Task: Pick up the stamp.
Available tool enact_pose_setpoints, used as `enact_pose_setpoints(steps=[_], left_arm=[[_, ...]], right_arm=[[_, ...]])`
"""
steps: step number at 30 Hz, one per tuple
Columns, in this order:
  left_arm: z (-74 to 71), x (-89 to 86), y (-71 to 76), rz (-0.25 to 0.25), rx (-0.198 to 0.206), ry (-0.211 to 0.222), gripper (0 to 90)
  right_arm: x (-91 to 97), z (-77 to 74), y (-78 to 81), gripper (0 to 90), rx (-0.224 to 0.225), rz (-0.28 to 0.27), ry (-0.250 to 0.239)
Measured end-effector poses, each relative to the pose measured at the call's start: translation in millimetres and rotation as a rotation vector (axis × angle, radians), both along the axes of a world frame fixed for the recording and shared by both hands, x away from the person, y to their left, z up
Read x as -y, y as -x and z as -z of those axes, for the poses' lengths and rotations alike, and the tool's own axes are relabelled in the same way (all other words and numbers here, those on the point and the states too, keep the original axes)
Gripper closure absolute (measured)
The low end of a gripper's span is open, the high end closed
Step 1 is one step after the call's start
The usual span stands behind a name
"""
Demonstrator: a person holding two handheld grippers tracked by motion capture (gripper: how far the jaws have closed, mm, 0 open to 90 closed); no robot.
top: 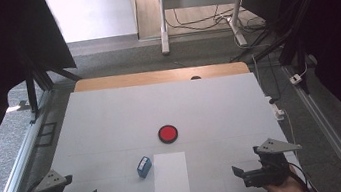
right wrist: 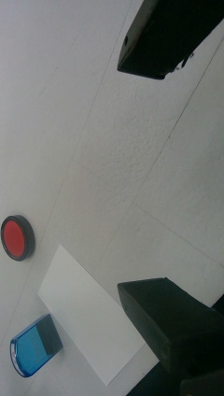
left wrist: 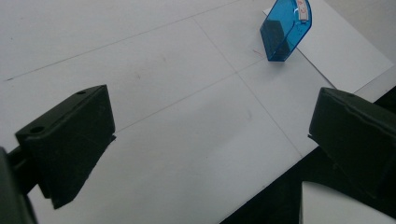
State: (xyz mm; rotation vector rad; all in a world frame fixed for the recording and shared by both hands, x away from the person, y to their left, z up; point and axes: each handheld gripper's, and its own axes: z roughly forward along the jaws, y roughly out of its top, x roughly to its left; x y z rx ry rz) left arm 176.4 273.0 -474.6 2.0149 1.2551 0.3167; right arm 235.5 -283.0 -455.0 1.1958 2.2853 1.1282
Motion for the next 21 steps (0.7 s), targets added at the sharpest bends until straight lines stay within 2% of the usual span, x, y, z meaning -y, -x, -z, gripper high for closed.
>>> enact_pose_setpoints(steps=[12, 21], left_arm=[[0.4, 1.6, -1.1, -0.003, -0.005, -0.020, 0.0], [0.0, -0.2, -1.1, -0.001, -0.009, 0.000, 0.0]], right_arm=[[0.2, 0.3, -0.8, 0.0, -0.011, -0.007, -0.007], [-1.5, 0.8, -0.5, 0.0, -0.013, -0.031, 0.006]])
